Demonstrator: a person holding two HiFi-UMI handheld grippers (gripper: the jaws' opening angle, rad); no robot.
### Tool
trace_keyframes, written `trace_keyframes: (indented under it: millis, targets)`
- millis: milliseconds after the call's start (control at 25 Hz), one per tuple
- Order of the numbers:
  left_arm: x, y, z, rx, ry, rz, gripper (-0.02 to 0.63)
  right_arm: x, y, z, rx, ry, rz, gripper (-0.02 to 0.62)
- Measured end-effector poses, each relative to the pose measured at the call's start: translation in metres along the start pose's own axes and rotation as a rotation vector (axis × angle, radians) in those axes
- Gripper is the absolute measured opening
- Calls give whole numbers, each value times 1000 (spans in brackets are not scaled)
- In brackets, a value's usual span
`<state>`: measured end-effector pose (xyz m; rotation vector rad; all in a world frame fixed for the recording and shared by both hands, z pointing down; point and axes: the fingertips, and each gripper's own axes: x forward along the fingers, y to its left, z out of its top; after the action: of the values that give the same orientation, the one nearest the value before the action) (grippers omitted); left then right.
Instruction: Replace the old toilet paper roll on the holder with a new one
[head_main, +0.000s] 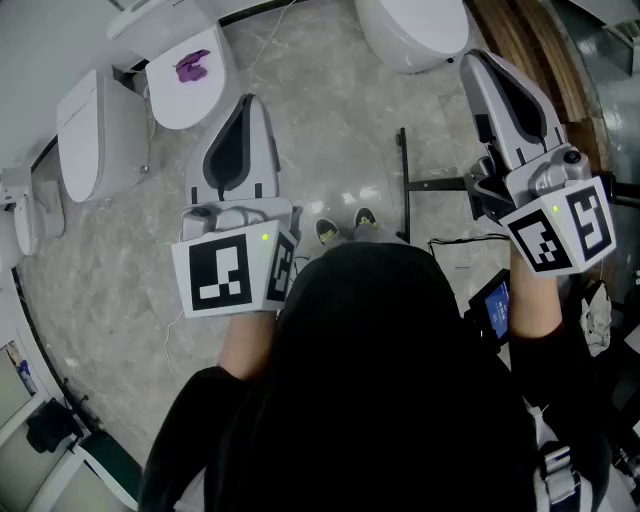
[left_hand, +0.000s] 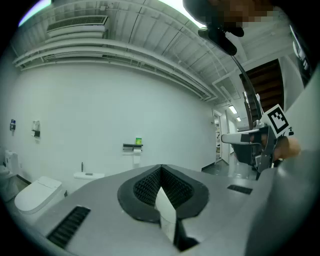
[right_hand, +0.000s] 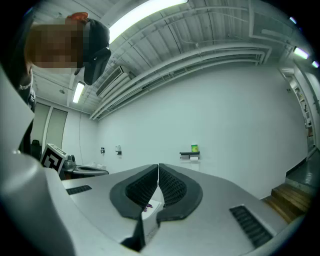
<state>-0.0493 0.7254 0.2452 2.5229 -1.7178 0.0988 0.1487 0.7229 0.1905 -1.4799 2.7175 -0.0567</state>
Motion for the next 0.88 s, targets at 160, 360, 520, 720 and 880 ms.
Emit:
trace_keyframes:
  millis: [160,360,520,720,880]
  targets:
    - [1,2,1,-9,-1,7,20,4,1,-1,-4,-2,10,18]
    - [-3,2,4,2,4,17,20,4,2,-2,-17,8,17,18]
    - [-6,10,6,12,12,21,20,10,6,-3,-3,17,18,18]
    - [-7,17,4,11,8,30,20,15,10,-5,13,15,18,18]
    - [-15,39,1,-4,8,34,20,29,33,-11,13,28,28,18]
